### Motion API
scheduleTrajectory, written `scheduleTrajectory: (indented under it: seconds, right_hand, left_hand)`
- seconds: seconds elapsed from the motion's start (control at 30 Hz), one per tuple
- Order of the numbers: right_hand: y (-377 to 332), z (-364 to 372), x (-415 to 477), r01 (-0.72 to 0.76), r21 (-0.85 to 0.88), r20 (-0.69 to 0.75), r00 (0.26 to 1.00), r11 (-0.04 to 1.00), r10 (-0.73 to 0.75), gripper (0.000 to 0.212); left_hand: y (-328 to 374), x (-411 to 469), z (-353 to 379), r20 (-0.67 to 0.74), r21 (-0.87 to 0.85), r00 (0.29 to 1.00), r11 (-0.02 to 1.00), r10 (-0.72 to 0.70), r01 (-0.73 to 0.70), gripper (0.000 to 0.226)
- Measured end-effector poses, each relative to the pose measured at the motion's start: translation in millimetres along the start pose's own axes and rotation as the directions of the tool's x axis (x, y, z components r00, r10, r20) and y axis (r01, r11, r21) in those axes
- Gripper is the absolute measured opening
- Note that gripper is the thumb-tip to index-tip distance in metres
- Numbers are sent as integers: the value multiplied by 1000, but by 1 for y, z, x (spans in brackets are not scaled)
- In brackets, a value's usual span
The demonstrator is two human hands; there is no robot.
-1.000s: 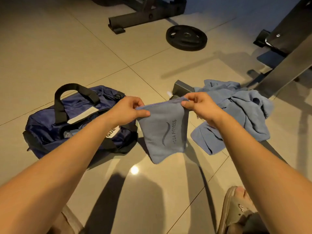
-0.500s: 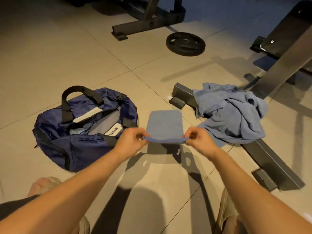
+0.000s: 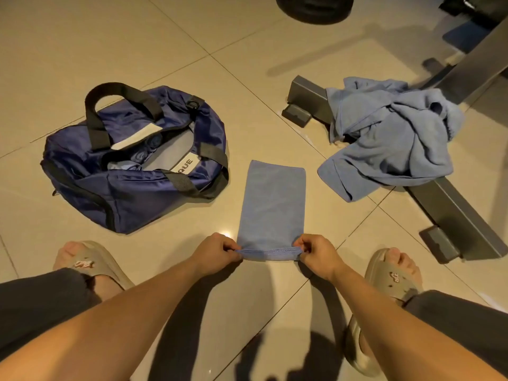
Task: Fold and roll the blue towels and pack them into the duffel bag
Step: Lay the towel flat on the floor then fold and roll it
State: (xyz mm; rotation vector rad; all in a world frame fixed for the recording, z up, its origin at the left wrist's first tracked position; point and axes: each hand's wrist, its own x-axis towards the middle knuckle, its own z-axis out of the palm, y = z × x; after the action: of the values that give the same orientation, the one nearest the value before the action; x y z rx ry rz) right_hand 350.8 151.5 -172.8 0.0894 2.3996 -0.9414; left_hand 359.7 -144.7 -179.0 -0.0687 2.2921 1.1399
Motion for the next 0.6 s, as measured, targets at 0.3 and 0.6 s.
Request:
scheduleTrajectory:
  seconds: [0.3, 0.6]
  right_hand:
    - [-1, 10, -13, 16, -108, 14, 1000, 994, -14, 19]
    - [6, 15, -12, -56, -140, 22, 998, 989, 59, 24]
  left_hand:
    - [4, 5, 3, 11, -53, 994, 993, -106, 107, 17]
    - [16, 17, 13, -99, 71, 947, 947, -306, 313, 30]
